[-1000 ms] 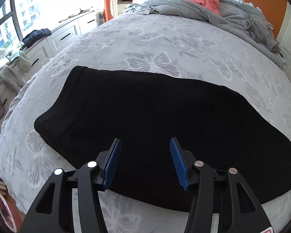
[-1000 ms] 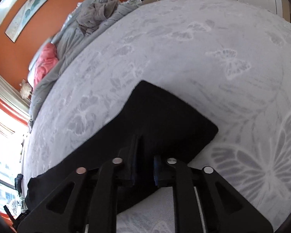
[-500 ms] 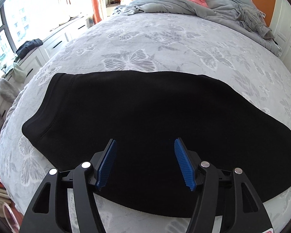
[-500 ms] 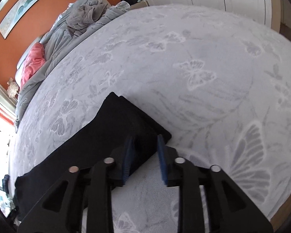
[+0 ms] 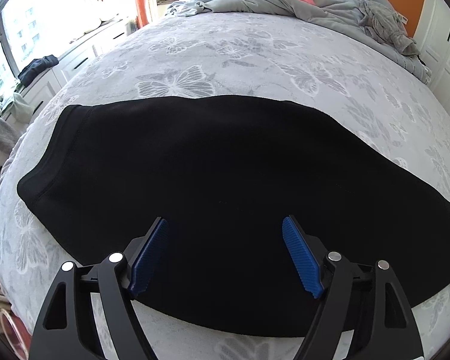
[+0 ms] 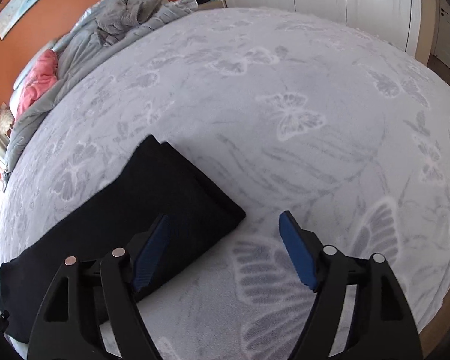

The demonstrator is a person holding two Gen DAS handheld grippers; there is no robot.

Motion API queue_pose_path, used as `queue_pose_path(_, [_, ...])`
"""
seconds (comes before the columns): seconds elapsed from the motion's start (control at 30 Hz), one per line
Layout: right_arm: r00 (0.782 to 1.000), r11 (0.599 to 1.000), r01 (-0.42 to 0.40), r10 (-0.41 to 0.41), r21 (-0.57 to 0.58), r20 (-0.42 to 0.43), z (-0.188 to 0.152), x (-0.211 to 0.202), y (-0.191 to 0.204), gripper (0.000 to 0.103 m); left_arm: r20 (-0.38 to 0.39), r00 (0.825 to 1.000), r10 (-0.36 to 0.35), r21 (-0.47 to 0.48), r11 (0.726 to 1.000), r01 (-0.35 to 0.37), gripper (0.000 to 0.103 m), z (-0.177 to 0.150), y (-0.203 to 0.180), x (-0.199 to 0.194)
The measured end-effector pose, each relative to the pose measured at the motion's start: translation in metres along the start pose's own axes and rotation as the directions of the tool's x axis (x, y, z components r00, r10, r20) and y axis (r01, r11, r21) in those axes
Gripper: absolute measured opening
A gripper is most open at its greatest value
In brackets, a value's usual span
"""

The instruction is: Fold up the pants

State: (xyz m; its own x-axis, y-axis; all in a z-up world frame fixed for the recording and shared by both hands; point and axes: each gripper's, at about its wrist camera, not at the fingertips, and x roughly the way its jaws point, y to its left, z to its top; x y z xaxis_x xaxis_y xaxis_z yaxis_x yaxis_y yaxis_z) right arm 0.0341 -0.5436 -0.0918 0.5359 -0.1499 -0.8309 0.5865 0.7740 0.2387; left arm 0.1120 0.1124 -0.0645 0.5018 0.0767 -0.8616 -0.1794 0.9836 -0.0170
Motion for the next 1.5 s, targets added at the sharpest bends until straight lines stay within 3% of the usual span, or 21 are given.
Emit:
queue_pose_path(0.13, [0.999, 0.999, -0.036, 0.036, -0.002, 0.038, -0.004, -0.015, 0.007, 0.073, -0.021, 1.000, 0.006, 0.027, 1.000, -0.005, 0.077, -0.001, -0.005, 0.005])
queue_pose_path(0.17, [0.999, 1.000, -0.023, 0.024, -0.019, 0.045, -0.005, -0.014, 0.011, 0.080, -0.018, 1.000, 0.004, 0.031, 1.000, -0.003, 0.077, -0.002, -0.006, 0.004])
queue_pose_path(0.27, [0.999, 0.998, 0.014, -0.016, -0.057, -0.039, -0.010, 0.013, 0.020, 0.080, 0.001, 1.000, 0.012, 0.074, 0.997, -0.012, 0.077, -0.005, -0.012, 0.004])
queue_pose_path(0.3, [0.999, 0.997, 0.028, -0.029, -0.066, -0.019, -0.012, 0.016, 0.023, 0.079, 0.006, 1.000, 0.026, 0.091, 0.996, -0.027, 0.077, -0.007, -0.014, 0.005])
queue_pose_path(0.33, [0.999, 0.996, 0.034, -0.034, -0.086, -0.003, -0.011, 0.016, 0.027, 0.074, 0.009, 0.999, 0.046, 0.103, 0.994, -0.047, 0.077, -0.009, -0.015, 0.007])
queue_pose_path(0.37, [1.000, 0.994, 0.020, -0.020, -0.104, -0.001, -0.009, 0.015, 0.032, 0.057, 0.007, 0.998, 0.066, 0.113, 0.991, -0.066, 0.077, -0.011, -0.014, 0.011])
queue_pose_path(0.4, [1.000, 0.995, -0.003, 0.004, -0.101, 0.005, -0.007, 0.013, 0.035, 0.029, -0.003, 0.997, 0.082, 0.121, 0.989, -0.081, 0.078, -0.011, -0.013, 0.016])
queue_pose_path(0.43, [0.998, 0.995, -0.060, 0.060, -0.085, -0.003, -0.005, 0.012, 0.036, 0.016, -0.011, 0.996, 0.086, 0.120, 0.989, -0.084, 0.081, -0.012, -0.011, 0.019])
queue_pose_path(0.47, [0.996, 0.994, -0.089, 0.088, -0.066, -0.011, -0.004, 0.011, 0.038, 0.015, -0.008, 0.997, 0.078, 0.108, 0.991, -0.076, 0.085, -0.012, -0.008, 0.021])
queue_pose_path(0.53, [0.998, 0.994, -0.069, 0.069, -0.081, 0.000, -0.005, 0.011, 0.042, 0.018, -0.007, 0.998, 0.060, 0.067, 0.996, -0.060, 0.086, -0.013, 0.001, 0.020])
queue_pose_path(0.6, [0.998, 0.996, -0.063, 0.062, -0.067, -0.014, -0.007, 0.017, 0.039, 0.039, -0.017, 0.999, 0.051, 0.049, 0.998, -0.050, 0.086, -0.015, 0.007, 0.017])
queue_pose_path(0.73, [0.992, 0.992, -0.125, 0.125, -0.002, -0.012, -0.007, 0.019, 0.030, 0.046, -0.022, 1.000, 0.015, -0.004, 1.000, -0.015, 0.085, -0.017, 0.028, 0.005])
queue_pose_path(0.83, [0.986, 0.986, -0.168, 0.168, 0.014, 0.001, -0.008, 0.020, 0.032, 0.060, -0.002, 1.000, -0.023, -0.120, 0.993, 0.022, 0.085, -0.014, 0.065, -0.004])
queue_pose_path(0.9, [0.991, 0.990, -0.134, 0.134, -0.038, 0.004, -0.009, 0.020, 0.042, 0.063, 0.011, 0.998, -0.066, -0.264, 0.962, 0.067, 0.085, -0.014, 0.103, -0.008])
queue_pose_path(1.0, [0.997, 0.992, -0.076, 0.077, -0.104, 0.008, -0.010, 0.023, 0.055, 0.053, 0.032, 0.996, -0.088, -0.450, 0.888, 0.093, 0.085, -0.021, 0.156, -0.007])
queue_pose_path(1.07, [0.997, 0.993, -0.072, 0.073, -0.089, 0.005, -0.010, 0.023, 0.055, 0.053, -0.086, 0.996, 0.007, -0.461, 0.886, -0.046, 0.081, -0.027, 0.176, 0.013])
queue_pose_path(1.1, [0.997, 0.994, -0.077, 0.078, -0.077, 0.007, -0.010, 0.024, 0.052, 0.055, -0.116, 0.993, 0.001, -0.450, 0.892, -0.054, 0.083, -0.030, 0.181, 0.023])
queue_pose_path(1.27, [0.995, 0.994, -0.098, 0.099, -0.051, 0.022, -0.012, 0.024, 0.048, 0.065, -0.047, 0.995, 0.088, -0.290, 0.952, -0.098, 0.082, -0.025, 0.145, -0.007])
queue_pose_path(1.33, [0.997, 0.995, -0.072, 0.074, -0.067, 0.024, -0.011, 0.023, 0.052, 0.051, -0.027, 0.999, 0.037, -0.280, 0.959, -0.043, 0.083, -0.024, 0.134, -0.018])
queue_pose_path(1.4, [0.995, 0.994, -0.091, 0.093, -0.058, 0.031, -0.006, 0.017, 0.053, 0.013, -0.012, 1.000, -0.006, -0.276, 0.961, 0.002, 0.083, -0.025, 0.126, -0.027])
queue_pose_path(1.5, [0.988, 0.990, -0.129, 0.132, -0.049, 0.080, 0.001, -0.003, 0.061, 0.012, -0.013, 1.000, 0.001, -0.213, 0.977, -0.004, 0.083, -0.022, 0.109, -0.028])
